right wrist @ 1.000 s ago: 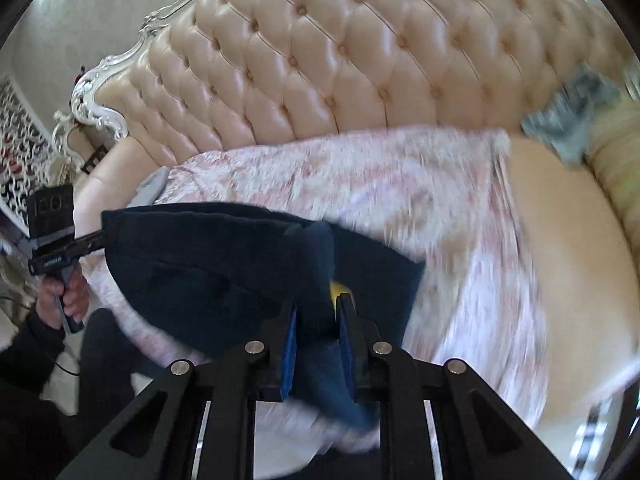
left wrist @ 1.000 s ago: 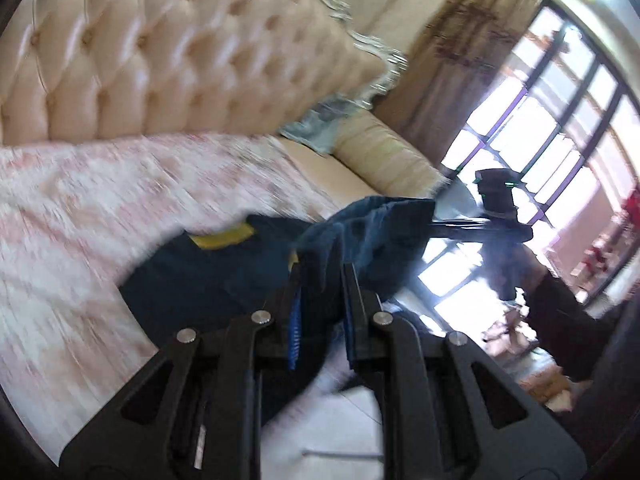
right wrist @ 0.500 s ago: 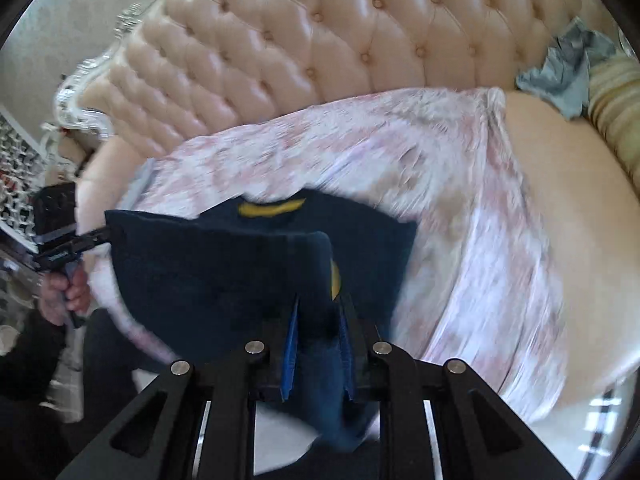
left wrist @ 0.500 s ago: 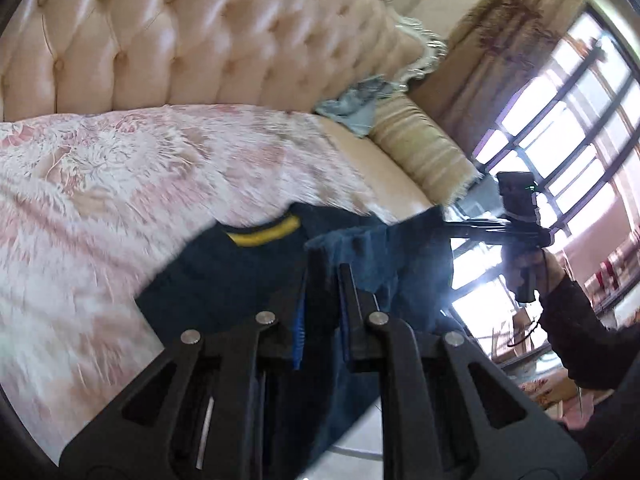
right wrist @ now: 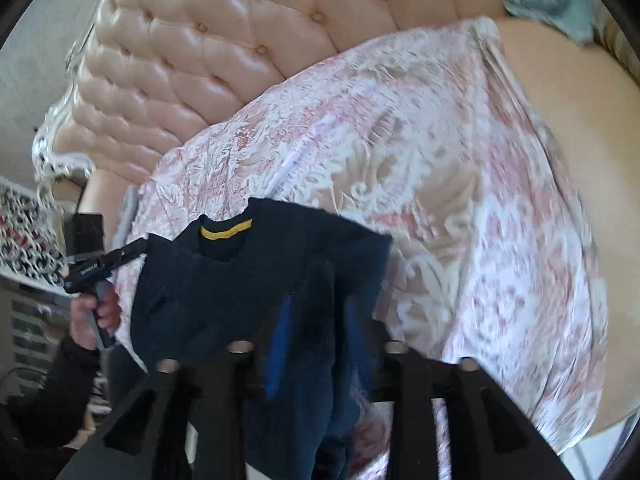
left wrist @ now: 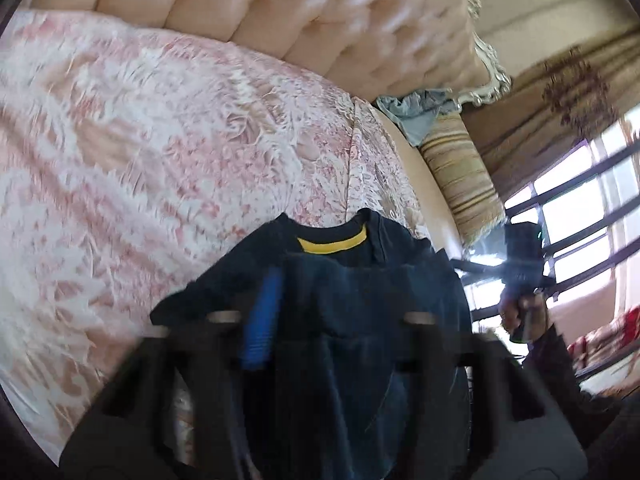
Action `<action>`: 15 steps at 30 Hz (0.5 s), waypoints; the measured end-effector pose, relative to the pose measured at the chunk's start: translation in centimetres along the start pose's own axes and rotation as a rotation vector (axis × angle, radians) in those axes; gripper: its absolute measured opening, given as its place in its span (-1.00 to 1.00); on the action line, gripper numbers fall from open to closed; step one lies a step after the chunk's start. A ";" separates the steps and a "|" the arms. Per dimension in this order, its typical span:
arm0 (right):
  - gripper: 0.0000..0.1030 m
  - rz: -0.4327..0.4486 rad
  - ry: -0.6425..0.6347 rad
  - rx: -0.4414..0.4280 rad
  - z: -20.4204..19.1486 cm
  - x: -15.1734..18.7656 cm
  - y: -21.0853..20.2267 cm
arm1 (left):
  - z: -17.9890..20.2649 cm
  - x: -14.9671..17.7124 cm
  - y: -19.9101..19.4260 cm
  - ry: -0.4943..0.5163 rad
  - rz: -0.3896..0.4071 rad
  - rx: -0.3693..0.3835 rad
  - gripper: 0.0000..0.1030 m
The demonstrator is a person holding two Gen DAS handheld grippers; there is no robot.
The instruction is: Fold clothes
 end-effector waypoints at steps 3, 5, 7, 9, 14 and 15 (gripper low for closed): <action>-0.09 -0.004 0.017 -0.029 0.4 0.5 0.1 | 0.0 0.3 -0.1 -0.019 0.006 0.029 0.32; -0.09 -0.010 0.000 -0.069 -0.4 0.7 0.3 | 0.1 0.6 -0.3 -0.018 0.015 0.038 0.33; -0.08 -0.023 -0.011 -0.070 -0.9 0.5 0.9 | -0.4 0.8 -0.5 -0.054 0.022 0.054 0.33; -0.07 -0.030 -0.015 -0.062 -1.2 0.5 1.3 | -0.9 1.0 -0.9 -0.062 0.040 0.034 0.33; -0.04 -0.023 -0.045 -0.032 -1.8 0.8 1.7 | 0.4 2.0 0.5 0.070 -0.007 -0.118 0.33; -0.04 -0.025 -0.045 -0.023 -1.8 0.8 1.9 | 0.8 2.2 0.9 0.103 -0.021 -0.153 0.33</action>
Point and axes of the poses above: each gripper's, at about its wrist camera, not at the fingertips, and y roughly the way its jaws point, z to its right, x to its underside, the point moved 7 cm from there along y, roughly the way its jaws point, and after that the axes turned 10 degrees about -z, right-handed, at the moved point
